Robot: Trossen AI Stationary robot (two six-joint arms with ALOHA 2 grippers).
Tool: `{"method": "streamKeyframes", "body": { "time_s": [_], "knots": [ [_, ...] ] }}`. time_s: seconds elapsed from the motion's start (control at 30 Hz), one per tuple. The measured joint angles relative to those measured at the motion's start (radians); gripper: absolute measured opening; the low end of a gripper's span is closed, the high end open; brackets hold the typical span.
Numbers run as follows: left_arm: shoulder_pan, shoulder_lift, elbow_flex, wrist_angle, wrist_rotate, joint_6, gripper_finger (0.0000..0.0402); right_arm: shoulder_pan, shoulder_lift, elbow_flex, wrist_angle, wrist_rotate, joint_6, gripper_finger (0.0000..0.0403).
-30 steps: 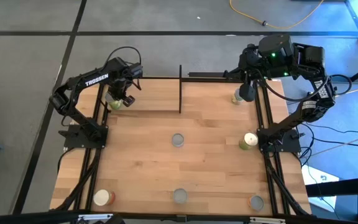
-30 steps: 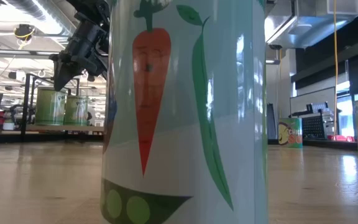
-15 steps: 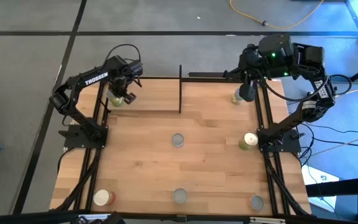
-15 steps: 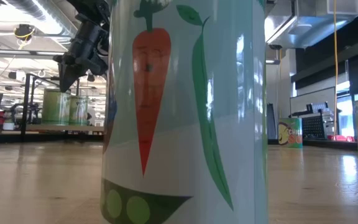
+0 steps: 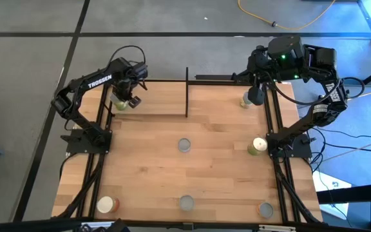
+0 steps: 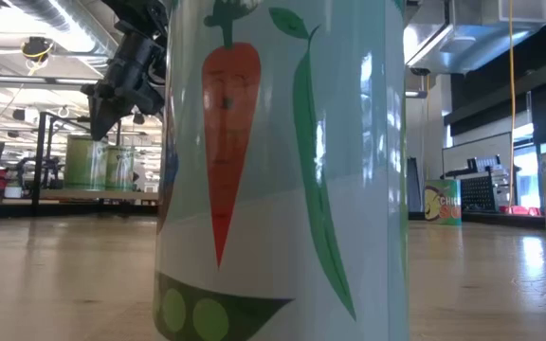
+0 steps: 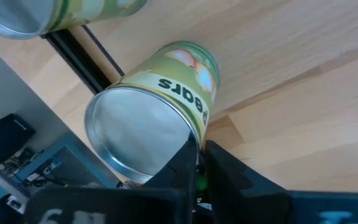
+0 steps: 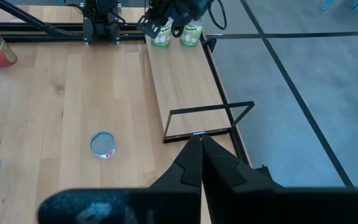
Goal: Pick and place cans onto a shelf
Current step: Put the canned pears on the shelf, then put the canned oranges on the shelf
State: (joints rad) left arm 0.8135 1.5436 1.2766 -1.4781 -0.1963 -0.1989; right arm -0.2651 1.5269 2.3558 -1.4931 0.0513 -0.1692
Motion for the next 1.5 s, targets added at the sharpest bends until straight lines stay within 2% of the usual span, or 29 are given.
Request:
{"method": "streamKeyframes", "body": {
  "time_s": [0.17,0.43,0.67,0.73,0.8,0.9,1.03,1.17,1.3,1.4,1.5],
  "knots": [
    [0.000,-0.001,0.001,-0.006,0.016,0.000,0.0048,0.000,0.000,0.000,0.000,0.000,0.000,0.0004],
    [0.000,-0.001,0.015,-0.060,0.017,-0.005,0.0047,0.000,0.000,0.000,0.000,0.000,0.000,0.0004],
    [-0.005,-0.001,0.148,-0.077,-0.014,-0.004,0.0047,0.000,0.000,0.000,0.000,0.000,0.000,0.0004],
    [-0.017,-0.001,0.214,-0.096,-0.008,-0.007,0.0047,0.000,0.000,0.000,0.000,0.000,0.000,0.0004],
    [-0.040,-0.013,0.280,-0.092,0.048,-0.016,0.0047,0.000,-0.002,0.000,0.000,0.000,-0.018,0.0004],
    [-0.106,-0.032,0.393,-0.093,0.144,-0.017,0.0047,0.001,-0.021,0.000,0.000,0.000,-0.043,0.0004],
    [-0.233,-0.063,0.517,-0.091,0.155,-0.017,0.0047,0.001,-0.052,0.002,-0.030,0.024,0.039,0.0004],
    [-0.361,-0.112,0.591,-0.088,0.155,-0.023,0.0047,0.003,-0.078,-0.016,-0.073,0.017,0.061,0.0004],
    [-0.475,-0.169,0.610,-0.078,0.155,-0.033,0.0047,0.028,-0.106,-0.055,-0.073,-0.133,0.124,0.0004],
    [-0.548,-0.212,0.610,-0.082,0.154,-0.072,0.0047,0.069,-0.139,-0.146,-0.075,-0.222,0.215,0.0004],
    [-0.610,-0.247,0.610,-0.082,0.115,-0.104,0.0047,0.121,-0.200,-0.284,-0.079,-0.241,0.333,0.0004]
  ]
}}
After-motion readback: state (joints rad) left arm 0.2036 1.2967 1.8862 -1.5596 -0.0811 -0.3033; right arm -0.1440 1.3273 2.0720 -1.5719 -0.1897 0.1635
